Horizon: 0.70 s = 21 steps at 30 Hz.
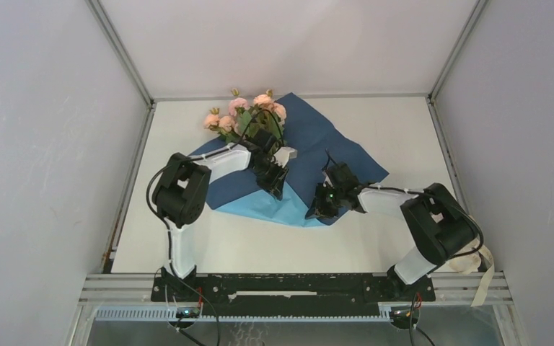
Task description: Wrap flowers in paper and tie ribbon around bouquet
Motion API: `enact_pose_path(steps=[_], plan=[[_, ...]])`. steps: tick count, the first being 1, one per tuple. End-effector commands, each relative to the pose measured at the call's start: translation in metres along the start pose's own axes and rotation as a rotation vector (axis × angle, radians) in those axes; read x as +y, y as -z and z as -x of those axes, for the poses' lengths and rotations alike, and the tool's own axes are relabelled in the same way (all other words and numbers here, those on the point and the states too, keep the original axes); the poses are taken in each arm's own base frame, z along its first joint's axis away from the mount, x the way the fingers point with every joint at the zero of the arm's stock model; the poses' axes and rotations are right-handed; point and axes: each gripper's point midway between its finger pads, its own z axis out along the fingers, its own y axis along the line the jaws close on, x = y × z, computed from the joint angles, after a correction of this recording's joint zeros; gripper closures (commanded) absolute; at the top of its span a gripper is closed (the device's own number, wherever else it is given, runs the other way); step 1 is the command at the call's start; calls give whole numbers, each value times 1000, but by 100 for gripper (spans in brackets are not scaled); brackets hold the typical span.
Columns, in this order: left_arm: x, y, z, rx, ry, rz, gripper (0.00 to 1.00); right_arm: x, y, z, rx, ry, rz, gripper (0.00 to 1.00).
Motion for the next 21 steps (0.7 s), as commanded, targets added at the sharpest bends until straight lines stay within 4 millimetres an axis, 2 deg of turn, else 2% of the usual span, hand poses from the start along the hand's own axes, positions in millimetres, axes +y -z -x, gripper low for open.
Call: enact_pose_path(steps=[1, 4, 7, 10, 12, 16, 21], plan=[[1, -21, -12, 18, 59, -2, 65, 11, 34, 27, -170, -5, -92, 67], [2, -23, -20, 29, 65, 5, 66, -1, 65, 31, -305, -72, -214, 56], [1, -23, -23, 24, 74, 2, 66, -2, 81, 20, -433, -177, -236, 47], [3, -23, -24, 21, 75, 14, 66, 12, 73, -6, -479, -323, -162, 34], [5, -22, -26, 24, 76, 24, 66, 13, 67, -14, -471, -420, -159, 31], [3, -20, -27, 18, 73, 24, 66, -8, 53, -21, -464, -647, -245, 30], [2, -19, -26, 14, 72, 20, 66, -25, 31, -25, -432, -691, -344, 30]])
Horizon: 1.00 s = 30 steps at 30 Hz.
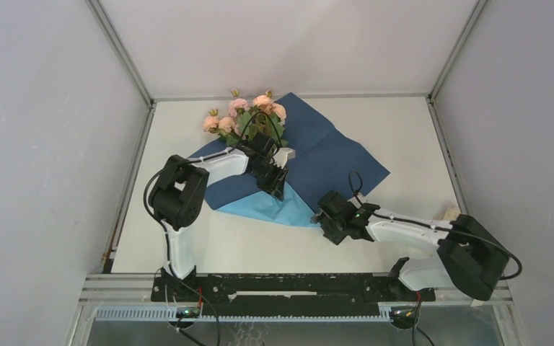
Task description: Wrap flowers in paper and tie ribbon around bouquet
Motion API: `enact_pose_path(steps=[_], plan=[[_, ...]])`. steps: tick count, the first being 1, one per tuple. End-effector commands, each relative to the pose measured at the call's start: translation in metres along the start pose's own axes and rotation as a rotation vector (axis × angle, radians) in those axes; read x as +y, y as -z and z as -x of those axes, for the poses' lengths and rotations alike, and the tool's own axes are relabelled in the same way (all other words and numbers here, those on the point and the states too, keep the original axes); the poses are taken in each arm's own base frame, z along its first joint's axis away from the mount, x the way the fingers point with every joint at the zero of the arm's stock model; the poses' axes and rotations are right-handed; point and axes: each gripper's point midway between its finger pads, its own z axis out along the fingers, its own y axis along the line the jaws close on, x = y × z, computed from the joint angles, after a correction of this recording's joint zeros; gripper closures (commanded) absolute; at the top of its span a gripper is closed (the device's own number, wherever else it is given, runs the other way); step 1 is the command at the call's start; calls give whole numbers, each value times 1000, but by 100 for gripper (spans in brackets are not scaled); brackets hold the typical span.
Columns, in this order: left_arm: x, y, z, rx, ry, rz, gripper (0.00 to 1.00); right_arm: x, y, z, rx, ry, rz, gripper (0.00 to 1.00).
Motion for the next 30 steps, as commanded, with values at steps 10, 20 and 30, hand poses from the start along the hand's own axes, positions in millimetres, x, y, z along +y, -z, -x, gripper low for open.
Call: enact_pose_path(steps=[10, 20, 30], plan=[[5, -1, -21, 46, 18, 47, 65, -48, -36, 5, -65, -118, -307, 60], [2, 33, -4, 10, -74, 101, 61, -33, -32, 24, -137, 14, -225, 100], [-54, 76, 15, -53, -182, -66, 49, 8, -3, 48, -333, 313, -228, 100]])
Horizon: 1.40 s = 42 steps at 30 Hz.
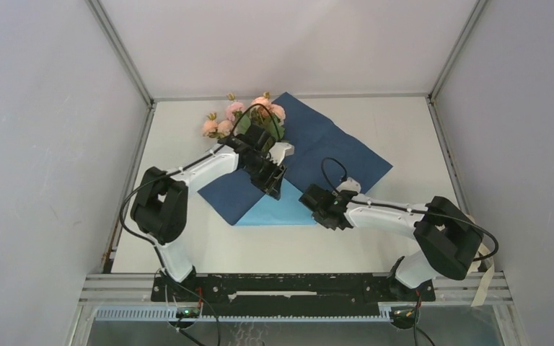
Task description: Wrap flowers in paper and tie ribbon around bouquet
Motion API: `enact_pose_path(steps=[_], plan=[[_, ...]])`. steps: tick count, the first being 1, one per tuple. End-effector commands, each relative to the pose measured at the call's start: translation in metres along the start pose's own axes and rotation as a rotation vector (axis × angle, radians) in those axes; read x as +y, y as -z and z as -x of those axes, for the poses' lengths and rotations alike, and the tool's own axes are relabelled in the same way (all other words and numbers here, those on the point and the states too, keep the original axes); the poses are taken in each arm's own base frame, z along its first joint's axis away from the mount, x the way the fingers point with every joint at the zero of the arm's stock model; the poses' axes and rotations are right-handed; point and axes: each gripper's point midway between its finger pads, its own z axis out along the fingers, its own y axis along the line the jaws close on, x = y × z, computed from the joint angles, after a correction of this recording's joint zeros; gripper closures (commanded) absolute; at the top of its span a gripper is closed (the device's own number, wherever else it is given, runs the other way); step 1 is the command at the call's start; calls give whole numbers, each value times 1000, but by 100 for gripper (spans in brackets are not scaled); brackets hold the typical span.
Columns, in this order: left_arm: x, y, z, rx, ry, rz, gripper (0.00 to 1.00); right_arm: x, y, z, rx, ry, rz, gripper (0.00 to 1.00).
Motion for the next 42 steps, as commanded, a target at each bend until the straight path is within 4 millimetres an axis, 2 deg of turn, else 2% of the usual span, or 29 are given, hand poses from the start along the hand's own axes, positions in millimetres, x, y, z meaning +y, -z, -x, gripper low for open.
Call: enact_pose_path(steps=[1, 5, 9, 15, 19, 22, 27, 30, 33, 36, 39, 42], plan=[[-26, 12, 22, -64, -75, -93, 50, -1, 11, 27, -144, 152, -45, 100], [-5, -25, 24, -19, -1, -65, 50, 7, 21, 36, -207, 219, -49, 100], [11, -48, 35, -23, 31, -35, 50, 16, 30, 39, -268, 345, -56, 100], [27, -64, 29, 9, 41, 17, 50, 35, 46, 42, -407, 616, -92, 100], [32, -74, 18, 45, 59, 16, 51, 57, 53, 33, -488, 865, -90, 100], [33, -81, 11, 65, 72, 9, 51, 79, 59, 17, -536, 1058, -35, 100], [34, -86, 9, 71, 91, -13, 52, 118, 61, -36, -528, 1360, 138, 100], [36, -87, 6, 74, 105, -20, 52, 132, 55, -64, -501, 1476, 229, 100], [37, -82, 8, 61, 128, -48, 52, 131, 42, -80, -442, 1529, 260, 100], [37, -64, 20, 11, 144, -92, 52, 125, 25, -91, -357, 1549, 277, 100], [44, -32, 36, -60, 144, -108, 50, 121, 8, -103, -304, 1584, 283, 100], [57, 14, 50, -161, 168, -119, 48, 117, -3, -111, -277, 1593, 281, 100]])
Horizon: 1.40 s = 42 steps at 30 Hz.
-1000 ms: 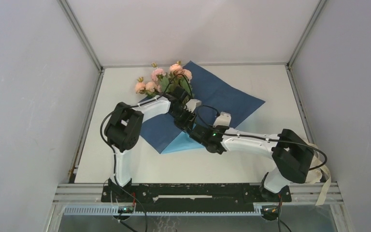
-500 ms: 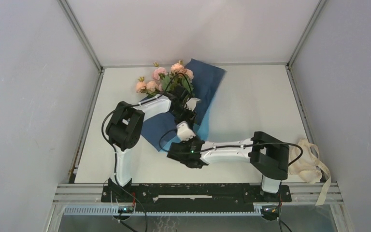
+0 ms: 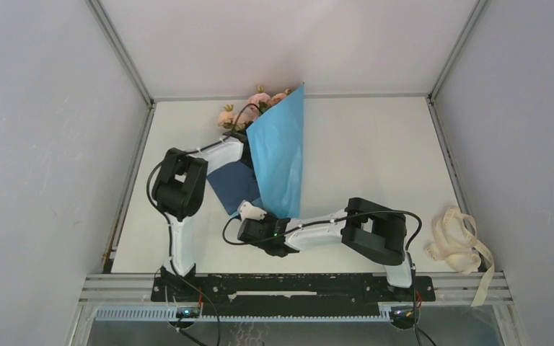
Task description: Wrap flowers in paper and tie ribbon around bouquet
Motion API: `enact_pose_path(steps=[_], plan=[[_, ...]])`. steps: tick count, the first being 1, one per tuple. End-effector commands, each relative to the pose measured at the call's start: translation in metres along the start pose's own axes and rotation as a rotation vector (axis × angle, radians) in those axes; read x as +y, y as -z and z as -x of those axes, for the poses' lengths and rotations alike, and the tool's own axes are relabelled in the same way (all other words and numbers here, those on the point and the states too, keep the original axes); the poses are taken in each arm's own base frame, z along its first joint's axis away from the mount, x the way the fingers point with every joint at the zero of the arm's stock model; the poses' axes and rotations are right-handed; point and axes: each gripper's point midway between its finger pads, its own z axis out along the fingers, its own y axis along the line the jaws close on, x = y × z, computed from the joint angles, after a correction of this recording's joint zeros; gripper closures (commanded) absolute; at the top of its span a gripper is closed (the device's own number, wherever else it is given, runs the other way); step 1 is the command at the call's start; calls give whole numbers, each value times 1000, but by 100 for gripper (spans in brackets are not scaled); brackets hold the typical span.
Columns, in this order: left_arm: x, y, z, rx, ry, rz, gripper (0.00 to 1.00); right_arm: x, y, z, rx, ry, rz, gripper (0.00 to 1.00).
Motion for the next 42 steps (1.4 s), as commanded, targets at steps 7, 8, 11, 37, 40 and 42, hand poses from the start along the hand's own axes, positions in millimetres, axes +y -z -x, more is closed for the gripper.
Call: enact_pose_path(steps=[7, 8, 11, 37, 40, 42], plan=[[55, 176, 45, -456, 157, -19, 39, 24, -16, 10, -8, -66, 119, 100], [57, 186, 43, -495, 189, -35, 36, 24, -17, 10, -9, -67, 118, 100], [54, 201, 32, -574, 234, -88, 28, 25, -18, 12, -14, -68, 123, 100], [-1, 203, -11, -588, 256, -153, 10, 27, -18, 7, -4, -32, 124, 100], [-1, 181, -9, -525, 251, -156, 12, 26, -17, 8, -8, -28, 119, 100], [-1, 171, -5, -498, 240, -156, 14, 27, -16, 9, -11, -26, 120, 100]])
